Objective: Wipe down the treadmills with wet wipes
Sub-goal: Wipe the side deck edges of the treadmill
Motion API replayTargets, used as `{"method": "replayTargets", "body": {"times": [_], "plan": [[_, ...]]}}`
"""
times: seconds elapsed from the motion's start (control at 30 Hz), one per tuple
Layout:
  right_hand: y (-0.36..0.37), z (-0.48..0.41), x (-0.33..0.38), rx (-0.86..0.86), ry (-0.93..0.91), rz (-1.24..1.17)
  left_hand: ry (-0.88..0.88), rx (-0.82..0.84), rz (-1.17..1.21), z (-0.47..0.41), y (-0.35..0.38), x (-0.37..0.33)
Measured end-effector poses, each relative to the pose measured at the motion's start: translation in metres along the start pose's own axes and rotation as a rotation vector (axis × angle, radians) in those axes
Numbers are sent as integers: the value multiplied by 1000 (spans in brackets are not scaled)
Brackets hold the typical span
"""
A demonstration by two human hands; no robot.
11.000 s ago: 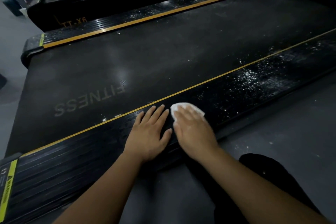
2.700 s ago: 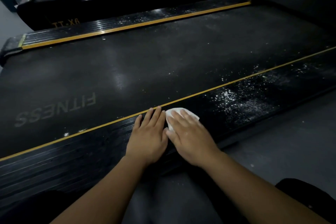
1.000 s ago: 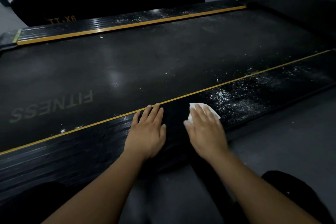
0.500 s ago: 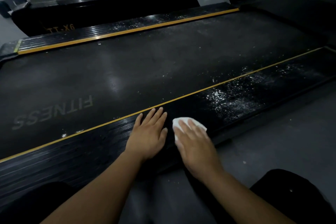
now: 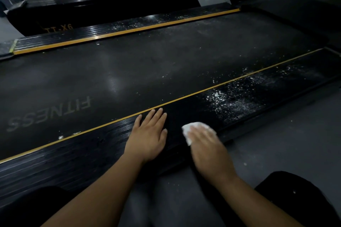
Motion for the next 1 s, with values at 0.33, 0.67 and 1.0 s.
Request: {"method": "replayTargets", "body": {"times": [0.33,0.67,1.0], "plan": [[4,-4,22,16,-78,-15,24,-5,15,1,4,-16],[19,-37,8,134,42,-225,31,-3,15,-1,2,-16],[41,-42,4,270,67,17,42,-24,-8,-1,-1,-19]]}}
Point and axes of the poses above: each hand's wrist, its own z-axis away from the middle knuckle, its own y-axis out of the palm, x = y × z, the point moved 10 cm from there along -z, towards the middle knuckle, and after that the axes turned 9 degrees about z, right-handed, at the moved point
